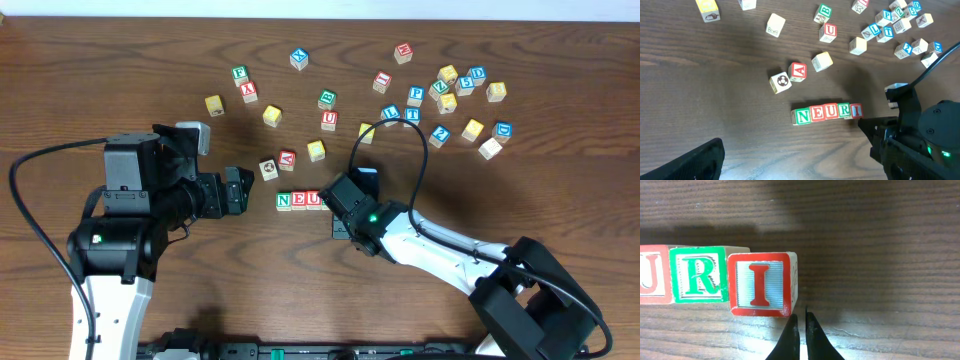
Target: Spell out NEURIPS
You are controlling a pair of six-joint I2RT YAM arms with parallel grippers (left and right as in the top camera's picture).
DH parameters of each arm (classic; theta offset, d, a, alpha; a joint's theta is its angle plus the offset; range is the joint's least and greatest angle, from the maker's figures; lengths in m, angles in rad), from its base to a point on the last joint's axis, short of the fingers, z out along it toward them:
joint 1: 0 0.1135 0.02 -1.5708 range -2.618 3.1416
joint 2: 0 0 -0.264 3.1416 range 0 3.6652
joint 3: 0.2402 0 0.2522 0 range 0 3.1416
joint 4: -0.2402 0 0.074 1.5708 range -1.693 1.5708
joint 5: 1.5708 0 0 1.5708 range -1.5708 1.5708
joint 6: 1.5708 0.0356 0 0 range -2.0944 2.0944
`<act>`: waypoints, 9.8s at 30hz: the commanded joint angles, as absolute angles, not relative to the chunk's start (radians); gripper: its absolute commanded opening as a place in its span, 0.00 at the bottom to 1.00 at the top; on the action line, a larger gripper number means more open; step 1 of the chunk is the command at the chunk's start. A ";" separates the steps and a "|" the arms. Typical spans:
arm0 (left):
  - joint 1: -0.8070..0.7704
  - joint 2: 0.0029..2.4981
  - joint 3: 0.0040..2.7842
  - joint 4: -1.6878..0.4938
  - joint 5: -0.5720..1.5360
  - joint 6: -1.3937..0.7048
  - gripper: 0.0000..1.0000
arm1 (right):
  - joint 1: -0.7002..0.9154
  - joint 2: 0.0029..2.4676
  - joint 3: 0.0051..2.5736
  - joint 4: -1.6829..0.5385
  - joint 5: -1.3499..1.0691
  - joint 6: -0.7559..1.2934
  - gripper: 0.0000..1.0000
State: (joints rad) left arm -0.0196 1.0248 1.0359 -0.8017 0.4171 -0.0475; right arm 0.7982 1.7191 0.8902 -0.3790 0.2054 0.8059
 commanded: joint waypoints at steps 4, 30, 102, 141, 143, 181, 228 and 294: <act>-0.014 1.018 1.049 -0.800 0.426 -0.038 0.98 | 0.807 1.698 0.886 -0.354 0.237 0.773 0.01; -0.014 1.018 1.049 -0.800 0.426 -0.038 0.98 | 0.807 1.698 0.886 -0.339 0.241 0.769 0.01; -0.014 1.018 1.049 -0.800 0.426 -0.038 0.98 | 0.818 1.698 0.886 -0.351 0.233 0.747 0.01; -0.014 1.018 1.049 -0.800 0.426 -0.038 0.98 | 0.820 1.698 0.886 -0.326 0.367 0.716 0.01; -0.014 1.018 1.049 -0.800 0.426 -0.038 0.98 | 0.820 1.698 0.886 -0.321 0.360 0.716 0.01; -0.014 1.018 1.049 -0.800 0.426 -0.038 0.98 | 0.794 1.698 0.886 -0.400 0.456 0.731 0.01; -0.014 1.018 1.049 -0.800 0.426 -0.038 0.98 | 0.596 1.449 1.301 -0.833 0.363 0.525 0.46; -0.014 1.018 1.049 -0.800 0.426 -0.038 0.98 | 0.214 1.526 1.362 -0.859 0.094 0.319 0.80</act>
